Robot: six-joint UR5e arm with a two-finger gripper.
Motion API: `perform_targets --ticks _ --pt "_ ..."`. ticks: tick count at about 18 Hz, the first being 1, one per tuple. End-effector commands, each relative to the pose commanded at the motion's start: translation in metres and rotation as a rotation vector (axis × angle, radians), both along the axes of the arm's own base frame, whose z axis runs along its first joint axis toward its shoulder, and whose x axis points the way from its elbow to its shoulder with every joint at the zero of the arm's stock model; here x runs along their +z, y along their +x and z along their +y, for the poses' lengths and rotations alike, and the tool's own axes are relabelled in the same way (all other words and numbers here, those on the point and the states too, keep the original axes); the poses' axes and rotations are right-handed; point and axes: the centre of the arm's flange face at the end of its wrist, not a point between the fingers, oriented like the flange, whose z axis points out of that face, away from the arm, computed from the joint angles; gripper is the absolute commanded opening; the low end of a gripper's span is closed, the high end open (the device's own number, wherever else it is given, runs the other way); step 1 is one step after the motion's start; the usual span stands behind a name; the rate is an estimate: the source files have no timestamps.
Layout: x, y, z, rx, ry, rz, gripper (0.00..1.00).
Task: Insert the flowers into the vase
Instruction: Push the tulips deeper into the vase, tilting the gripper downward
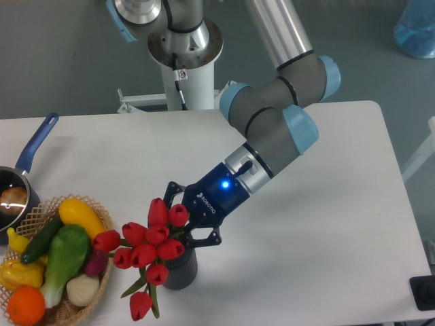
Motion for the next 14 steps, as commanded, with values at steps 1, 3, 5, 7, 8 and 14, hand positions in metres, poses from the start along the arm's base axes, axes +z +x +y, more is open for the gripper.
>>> perform_targets --ticks 1,3,5,7,8,14 --pt "-0.003 0.001 -0.001 0.0 -0.004 -0.001 0.06" --pt "-0.006 0.003 -0.002 0.0 -0.009 -0.004 0.1" --pt "-0.009 0.004 -0.003 -0.011 0.003 0.018 0.19" --pt "-0.012 0.004 -0.003 -0.018 0.009 0.029 0.35" --pt "-0.014 0.005 -0.004 -0.02 0.01 0.031 0.41" --pt "-0.022 0.002 -0.007 -0.009 -0.038 0.08 0.86"
